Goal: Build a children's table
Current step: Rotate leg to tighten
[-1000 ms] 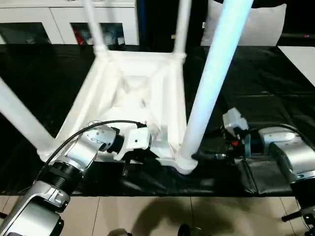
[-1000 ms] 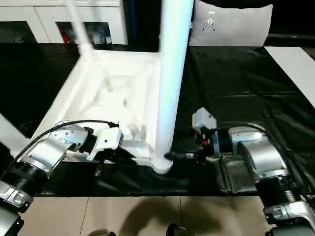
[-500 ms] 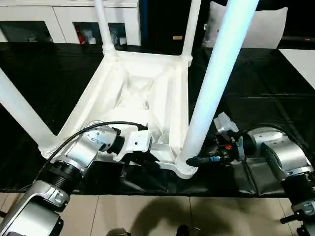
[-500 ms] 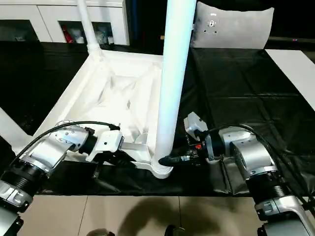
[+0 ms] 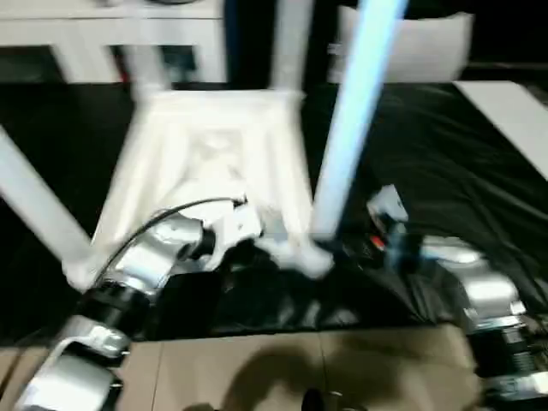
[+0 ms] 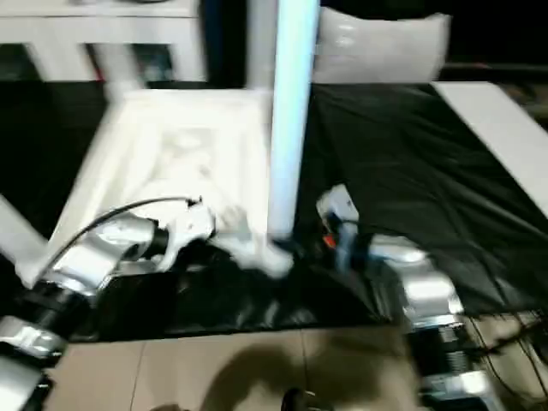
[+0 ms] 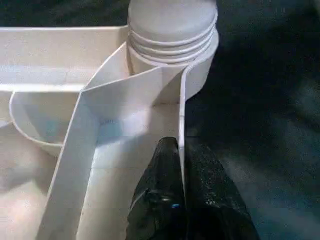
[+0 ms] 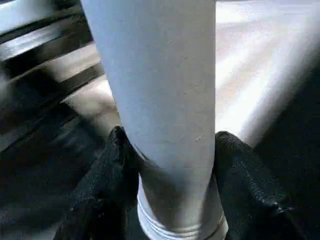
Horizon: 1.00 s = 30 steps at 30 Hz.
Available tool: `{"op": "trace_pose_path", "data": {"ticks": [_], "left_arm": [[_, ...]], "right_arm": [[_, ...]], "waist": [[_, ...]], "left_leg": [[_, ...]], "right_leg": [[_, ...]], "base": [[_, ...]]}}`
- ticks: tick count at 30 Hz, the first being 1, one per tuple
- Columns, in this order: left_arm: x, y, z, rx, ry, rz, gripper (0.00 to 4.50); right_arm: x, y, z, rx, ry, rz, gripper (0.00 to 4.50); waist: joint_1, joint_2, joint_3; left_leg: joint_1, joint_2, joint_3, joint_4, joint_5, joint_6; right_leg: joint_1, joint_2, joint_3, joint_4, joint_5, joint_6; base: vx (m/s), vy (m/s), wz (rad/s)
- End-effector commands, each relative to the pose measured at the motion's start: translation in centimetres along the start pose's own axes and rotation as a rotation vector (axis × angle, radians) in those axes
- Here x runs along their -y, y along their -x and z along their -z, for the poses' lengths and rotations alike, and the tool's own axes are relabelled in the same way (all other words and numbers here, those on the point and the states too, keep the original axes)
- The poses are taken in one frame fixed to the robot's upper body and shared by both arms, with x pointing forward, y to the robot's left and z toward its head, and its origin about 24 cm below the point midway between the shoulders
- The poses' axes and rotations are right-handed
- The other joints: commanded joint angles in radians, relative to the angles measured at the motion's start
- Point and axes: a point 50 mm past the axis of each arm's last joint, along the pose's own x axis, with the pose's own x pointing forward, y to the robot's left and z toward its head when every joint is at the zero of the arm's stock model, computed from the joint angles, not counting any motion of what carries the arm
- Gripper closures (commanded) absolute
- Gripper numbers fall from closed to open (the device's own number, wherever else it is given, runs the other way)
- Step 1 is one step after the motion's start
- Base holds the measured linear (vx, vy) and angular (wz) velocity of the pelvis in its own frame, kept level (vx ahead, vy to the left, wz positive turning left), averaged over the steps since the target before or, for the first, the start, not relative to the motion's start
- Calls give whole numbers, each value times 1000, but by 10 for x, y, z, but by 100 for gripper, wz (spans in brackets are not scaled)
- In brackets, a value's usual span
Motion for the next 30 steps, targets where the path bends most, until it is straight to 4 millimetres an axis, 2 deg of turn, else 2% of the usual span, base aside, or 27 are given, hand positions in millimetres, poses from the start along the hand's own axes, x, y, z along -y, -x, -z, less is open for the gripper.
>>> {"op": "trace_pose_path", "data": {"ticks": [1, 2, 3, 4, 5, 6, 7, 8, 9, 10, 11, 12, 13, 14, 15, 16, 17, 18, 20, 21, 23, 25, 26, 30], "left_arm": [[15, -22, -18, 63, 8, 27, 450], [12, -35, -28, 84, 49, -73, 450], [12, -36, -28, 85, 51, -78, 450], [10, -46, -36, 100, 75, -153, 450], [10, -49, -38, 105, 82, -175, 450], [10, -49, -38, 105, 82, -175, 450], [10, -53, -43, 104, 67, -211, 450], [10, -54, -45, 109, 66, -221, 450], [10, -55, -47, 112, 67, -226, 450], [11, -54, -47, 104, 51, -224, 450], [11, -52, -47, 100, 37, -222, 450], [10, -51, -45, 95, 34, -221, 450], [9, -49, -43, 93, 20, -211, 450], [8, -46, -41, 91, 14, -203, 450], [7, -44, -40, 89, 11, -200, 450], [6, -41, -36, 82, -3, -186, 450], [6, -39, -35, 79, -8, -182, 450], [6, -38, -32, 73, -12, -175, 450], [6, -35, -30, 70, -15, -166, 450], [6, -30, -25, 62, -29, -133, 450], [9, -22, -18, 52, -65, -63, 450], [10, -21, -16, 48, -76, -42, 450], [12, -19, -15, 47, -97, -14, 450], [20, -7, -5, 26, -190, 158, 450]], "right_arm": [[-16, -17, 8, -44, -31, -6, 256], [-14, -27, 9, -31, -43, 138, 256], [-14, -28, 9, -30, -44, 147, 256], [-10, -37, 7, -13, -65, 284, 256], [-9, -39, 7, -6, -75, 326, 256], [-9, -39, 7, -6, -75, 326, 256], [-8, -43, 1, 27, -35, 379, 221], [-7, -43, -3, 48, -3, 402, 201], [-7, -43, -5, 58, 12, 414, 201], [-7, -41, -8, 87, -6, 416, 178], [-6, -38, -8, 103, -24, 406, 178], [-6, -36, -9, 115, -28, 403, 169], [-3, -30, -9, 125, -3, 389, 160], [0, -23, -9, 134, 18, 374, 151], [2, -19, -9, 138, 33, 369, 141], [6, -11, -9, 147, 47, 341, 132], [7, -7, -9, 152, 51, 331, 123], [10, -2, -9, 154, 64, 318, 117], [12, 3, -9, 152, 84, 295, 103], [15, 16, -9, 132, 116, 212, 88], [18, 33, -11, 92, 157, 83, 70], [20, 36, -12, 79, 167, 56, 51], [21, 40, -13, 65, 174, 21, 51], [23, 54, -22, -13, 210, -162, 5]], "waist": [[-9, 3, -41], [-23, 6, -40], [-34, 16, -30], [-43, 24, -24], [-33, 31, -27], [-7, 43, -22], [-22, -4, -8], [-12, -23, -11], [-20, -36, -7], [-5, -22, -42], [2, -18, -38], [11, 1, -45], [7, -4, -45], [12, 3, -46], [10, -4, -45], [9, -4, -42], [10, -3, -45], [9, -4, -50], [10, -3, -52], [12, -8, -52], [18, -10, -53], [21, -8, -54], [22, -11, -55], [25, -12, -53]], "left_leg": [[1, 6, -2, -64, -328, 50], [-3, 17, -11, -71, -389, 57], [5, 35, -17, -84, -457, 60], [-10, 62, -35, -107, -558, 52], [-23, 90, -49, -133, -621, 47], [-13, 123, -47, -180, -723, 32], [23, 51, -22, -133, -710, 24], [76, -25, 8, -57, -585, 21], [88, -84, 34, 32, -349, 58], [-12, -58, 9, -28, -223, 89], [-36, -37, -6, -43, -187, 93], [-8, -18, -9, -59, -139, 94], [-9, -17, -7, -62, -122, 100], [-10, -6, -5, -67, -88, 108], [-16, -1, -3, -71, -117, 125], [-12, -3, 1, -72, -165, 127], [-13, -3, -1, -71, -169, 130], [-22, -1, -3, -72, -143, 142], [-27, 1, -2, -69, -103, 160], [-28, -2, 0, -68, -100, 171], [-28, 0, 2, -65, -80, 196], [-30, -2, 3, -62, -60, 208], [-36, -6, 2, -61, -45, 208], [-30, -4, 5, -60, -49, 204]], "right_leg": [[55, -51, 2, -125, -690, 62], [69, -49, -10, -125, -662, 73], [66, -47, -15, -125, -643, 67], [88, -46, -8, -80, -591, 60], [109, -49, 18, -18, -516, 42], [99, -49, 75, 80, -291, -30], [48, -47, 91, -12, -460, -17], [-11, -38, 55, -111, -740, 50], [-36, -67, 22, -163, -1027, 125], [85, -88, 43, -110, -895, 149], [92, -91, 44, -99, -817, 150], [63, -79, 52, -96, -653, 97], [59, -71, 57, -86, -577, 61], [58, -63, 64, -66, -457, -25], [60, -58, 67, -57, -433, -67], [53, -56, 71, -61, -483, -82], [56, -59, 73, -59, -484, -89], [63, -59, 78, -51, -443, -104], [63, -60, 81, -43, -379, -129], [65, -59, 81, -43, -379, -132], [68, -61, 85, -39, -368, -139], [67, -60, 86, -39, -371, -136], [71, -57, 83, -37, -368, -130], [64, -53, 82, -44, -415, -116]], "base": [[0, 0, 0], [0, 0, 0], [0, 0, 0], [0, 0, 0], [0, 0, 0], [0, 0, 0], [0, 0, 0], [50, -19, 16], [0, 0, 0], [135, 17, -10], [126, 35, -27], [145, 21, -17], [54, 1, 6], [0, 0, 0], [0, 0, 0], [0, 0, 0], [0, 0, 0], [0, 0, 0], [0, 0, 0], [0, 0, 0], [0, 0, 0], [0, 0, 0], [0, 0, 0], [0, 0, 0]]}}
